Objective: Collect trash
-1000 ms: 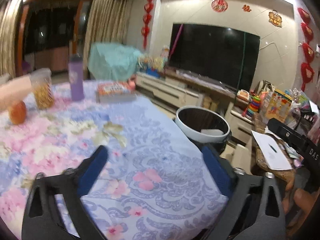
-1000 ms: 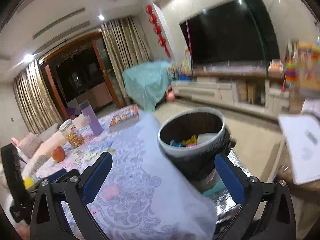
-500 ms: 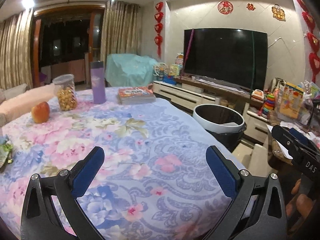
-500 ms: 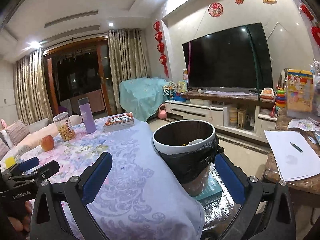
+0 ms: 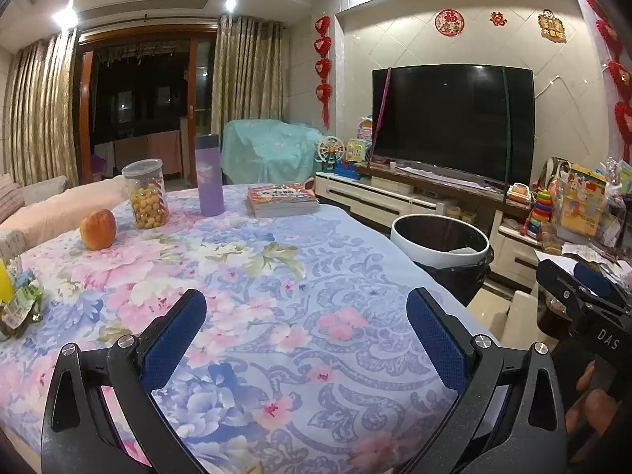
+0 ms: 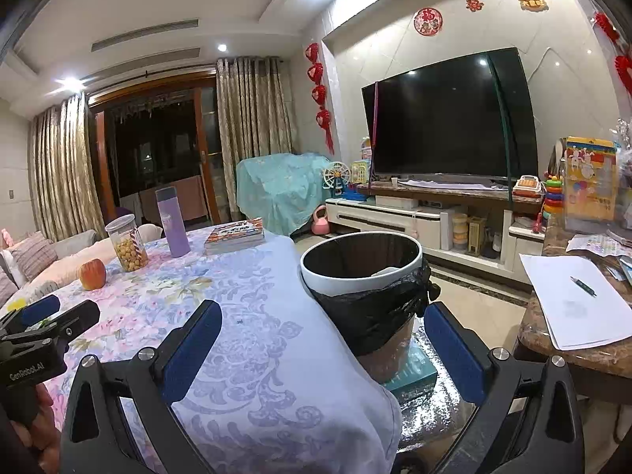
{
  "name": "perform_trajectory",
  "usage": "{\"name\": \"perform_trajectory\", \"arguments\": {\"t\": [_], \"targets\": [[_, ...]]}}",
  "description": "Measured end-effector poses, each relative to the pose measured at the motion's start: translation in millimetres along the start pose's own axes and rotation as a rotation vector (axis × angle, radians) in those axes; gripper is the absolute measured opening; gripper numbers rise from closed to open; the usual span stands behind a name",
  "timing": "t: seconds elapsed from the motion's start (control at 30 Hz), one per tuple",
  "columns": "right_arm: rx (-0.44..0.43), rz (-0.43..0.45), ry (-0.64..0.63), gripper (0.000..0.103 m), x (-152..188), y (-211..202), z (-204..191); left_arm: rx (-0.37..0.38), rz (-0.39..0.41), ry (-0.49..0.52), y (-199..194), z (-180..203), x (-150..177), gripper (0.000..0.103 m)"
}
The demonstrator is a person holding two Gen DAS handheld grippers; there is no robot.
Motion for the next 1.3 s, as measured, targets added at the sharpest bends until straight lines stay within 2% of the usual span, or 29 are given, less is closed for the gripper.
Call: {"name": "perform_trajectory", "arguments": {"t": [0.27,0.7,1.3], "targets": [[-0.004,0.025,-0.001,0.103,1.3,-7.4,1.3,-0.007,0.031,0.019,-8.5,5.3,-0.5,0.103],[-0.007,0.025,0.001,0.103,1.5,-7.2,1.0,-0.023,0.028,0.015,-7.4,3.4,0.8,0.103],[-0.020,0.016,-0.004,0.103,3.2,-10.4,-3.7,-0.008,0.022,0.007,-7.4,3.3,3.1,0.103]]}}
Point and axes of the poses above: each gripper's, at about its wrist camera, not at the fingertips, and y roughly the way its jaws point, z to its right, x to its underside, the point moved 1 cm from there along y, roughly the way its jaws point, and after that the axes turned 9 degrees about x, right-handed, at the moved point
